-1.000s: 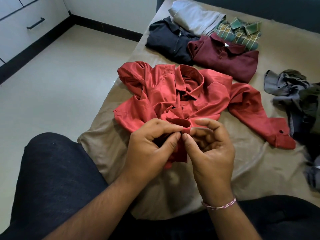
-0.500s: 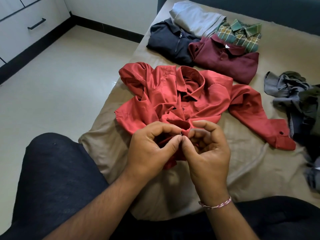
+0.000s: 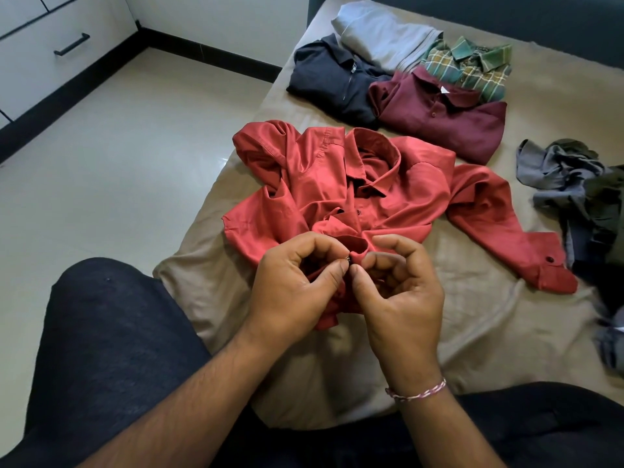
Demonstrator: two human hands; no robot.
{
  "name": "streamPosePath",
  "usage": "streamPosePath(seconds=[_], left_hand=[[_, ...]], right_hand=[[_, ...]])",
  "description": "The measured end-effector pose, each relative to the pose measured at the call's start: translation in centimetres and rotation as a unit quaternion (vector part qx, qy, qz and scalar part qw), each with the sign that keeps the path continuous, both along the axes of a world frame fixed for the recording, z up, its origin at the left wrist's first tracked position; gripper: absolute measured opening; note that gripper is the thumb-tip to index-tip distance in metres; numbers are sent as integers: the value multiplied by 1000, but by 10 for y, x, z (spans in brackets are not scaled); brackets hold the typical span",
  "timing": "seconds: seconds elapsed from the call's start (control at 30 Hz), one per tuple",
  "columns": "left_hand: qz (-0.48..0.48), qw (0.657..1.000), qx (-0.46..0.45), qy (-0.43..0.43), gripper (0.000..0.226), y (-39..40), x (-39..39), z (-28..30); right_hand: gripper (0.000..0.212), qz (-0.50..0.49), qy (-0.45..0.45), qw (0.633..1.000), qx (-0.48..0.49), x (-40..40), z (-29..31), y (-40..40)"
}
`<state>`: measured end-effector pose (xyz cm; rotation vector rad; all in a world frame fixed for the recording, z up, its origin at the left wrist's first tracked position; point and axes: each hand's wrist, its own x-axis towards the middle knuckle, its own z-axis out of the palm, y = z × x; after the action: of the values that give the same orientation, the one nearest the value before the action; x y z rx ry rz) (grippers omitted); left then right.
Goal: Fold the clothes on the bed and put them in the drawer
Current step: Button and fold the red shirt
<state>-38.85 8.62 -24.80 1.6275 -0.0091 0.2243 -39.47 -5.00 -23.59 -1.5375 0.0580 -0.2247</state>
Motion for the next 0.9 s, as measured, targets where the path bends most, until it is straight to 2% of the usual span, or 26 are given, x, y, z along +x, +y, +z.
streamPosePath(seconds=[0.13,0.33,0.47,0.7,0.9], left_hand=[[-19,998,-44,33,15,4,5,0],[-36,997,-53,49,16,3,11,-4],[-31,997,-39,55,17,6,13,-6],[-16,997,-24,67,21,8,15,-9],[-24,997,54,44,26,7,13,-6]], right_hand=[[43,11,26,999,42,3,0,-2],[42,9,110,976,186,5,-3,-1],[39,27,147,963,224,8,-7,-5],[42,70,87,988,103,12,-13,-5],[46,74,12,997,-27,15,-17,-5]])
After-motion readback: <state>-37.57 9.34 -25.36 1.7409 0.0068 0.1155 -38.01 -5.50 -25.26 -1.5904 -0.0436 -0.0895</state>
